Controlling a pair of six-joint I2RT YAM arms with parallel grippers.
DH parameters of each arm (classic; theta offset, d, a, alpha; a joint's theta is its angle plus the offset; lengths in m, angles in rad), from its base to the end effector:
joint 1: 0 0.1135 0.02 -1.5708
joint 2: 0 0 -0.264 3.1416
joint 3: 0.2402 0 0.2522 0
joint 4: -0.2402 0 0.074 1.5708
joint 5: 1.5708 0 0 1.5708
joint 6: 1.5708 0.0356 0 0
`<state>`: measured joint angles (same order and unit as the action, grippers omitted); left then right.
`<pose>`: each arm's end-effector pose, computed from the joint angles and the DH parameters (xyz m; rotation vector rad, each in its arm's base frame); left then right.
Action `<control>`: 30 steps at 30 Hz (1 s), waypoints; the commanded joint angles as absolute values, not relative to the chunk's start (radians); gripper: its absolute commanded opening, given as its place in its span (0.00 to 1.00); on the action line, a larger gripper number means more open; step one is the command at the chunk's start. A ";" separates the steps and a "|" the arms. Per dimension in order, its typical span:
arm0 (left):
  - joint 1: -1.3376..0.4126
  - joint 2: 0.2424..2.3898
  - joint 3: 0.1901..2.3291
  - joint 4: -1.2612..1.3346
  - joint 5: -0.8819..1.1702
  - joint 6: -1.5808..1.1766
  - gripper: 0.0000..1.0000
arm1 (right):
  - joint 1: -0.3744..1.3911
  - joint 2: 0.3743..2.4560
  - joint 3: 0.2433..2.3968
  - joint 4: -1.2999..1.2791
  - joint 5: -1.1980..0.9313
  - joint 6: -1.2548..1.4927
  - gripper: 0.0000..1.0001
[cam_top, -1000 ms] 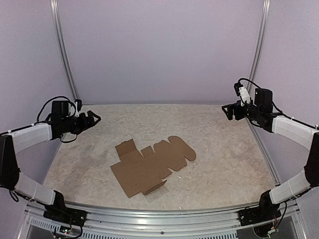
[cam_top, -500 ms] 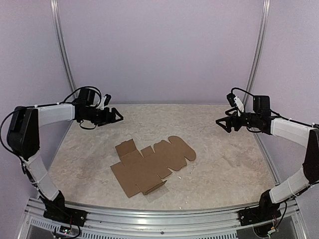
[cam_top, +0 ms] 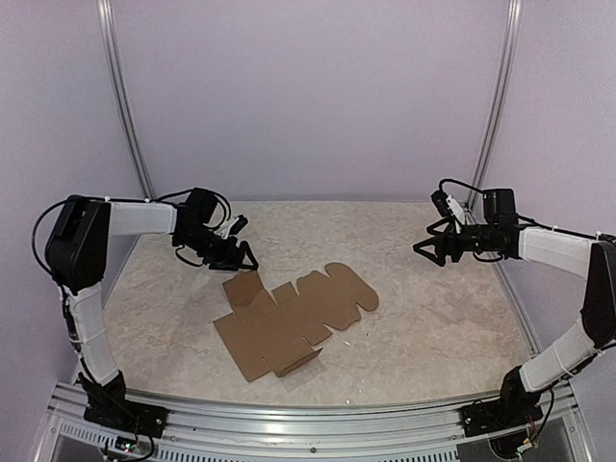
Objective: Fold the paper box
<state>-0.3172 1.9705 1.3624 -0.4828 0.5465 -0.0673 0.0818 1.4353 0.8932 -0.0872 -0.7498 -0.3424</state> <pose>0.3802 -0.1443 0.1734 0.5107 2.6076 -0.8532 0.3030 0.0492 0.2412 -0.8290 1.9088 0.6612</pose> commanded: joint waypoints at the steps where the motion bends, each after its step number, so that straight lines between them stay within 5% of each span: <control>1: -0.390 1.959 1.351 -0.595 0.389 -0.003 0.77 | 0.075 1.454 0.935 -0.150 -0.774 -0.380 0.89; 15: -0.498 1.952 1.381 -0.621 0.450 0.065 0.02 | 0.081 1.470 0.942 -0.172 -0.784 -0.395 0.85; 30: -0.603 2.095 1.699 -0.703 0.401 0.134 0.00 | 0.093 1.491 0.950 -0.198 -0.788 -0.425 0.80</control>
<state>-0.6163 2.0174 1.6230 -0.6491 0.3927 0.1745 0.0849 1.4746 0.9249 -0.1726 -0.7856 -0.4118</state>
